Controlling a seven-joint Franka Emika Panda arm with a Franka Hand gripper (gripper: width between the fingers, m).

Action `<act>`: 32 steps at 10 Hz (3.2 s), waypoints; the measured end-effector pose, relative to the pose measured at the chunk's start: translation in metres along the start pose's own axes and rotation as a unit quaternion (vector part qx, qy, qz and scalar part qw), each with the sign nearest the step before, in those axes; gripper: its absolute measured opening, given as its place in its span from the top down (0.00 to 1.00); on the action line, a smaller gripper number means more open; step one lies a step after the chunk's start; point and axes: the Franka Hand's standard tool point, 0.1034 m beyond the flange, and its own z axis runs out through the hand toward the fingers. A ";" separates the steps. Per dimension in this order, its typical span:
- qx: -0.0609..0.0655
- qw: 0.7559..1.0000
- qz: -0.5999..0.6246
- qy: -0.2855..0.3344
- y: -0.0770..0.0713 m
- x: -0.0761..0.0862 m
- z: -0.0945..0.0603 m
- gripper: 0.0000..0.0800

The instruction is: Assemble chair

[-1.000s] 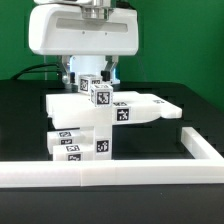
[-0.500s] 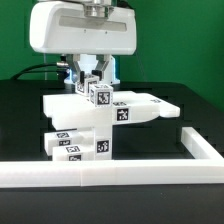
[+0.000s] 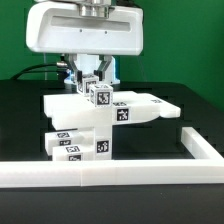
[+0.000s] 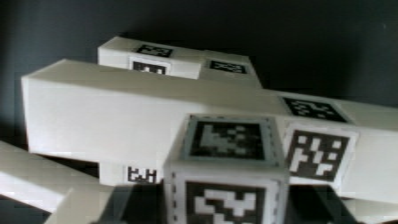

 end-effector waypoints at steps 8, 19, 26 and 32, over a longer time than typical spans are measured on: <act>0.004 0.932 0.362 0.006 0.001 0.002 0.001 0.64; 0.005 0.921 0.390 0.010 -0.005 0.009 0.001 0.20; 0.004 0.991 0.133 0.009 -0.005 0.007 0.001 0.19; 0.000 0.999 -0.044 0.003 -0.010 0.009 0.000 0.19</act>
Offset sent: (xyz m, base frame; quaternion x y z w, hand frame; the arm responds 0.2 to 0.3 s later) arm -0.0082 -0.0025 -0.0046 -0.0147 -0.0118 0.2530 0.9673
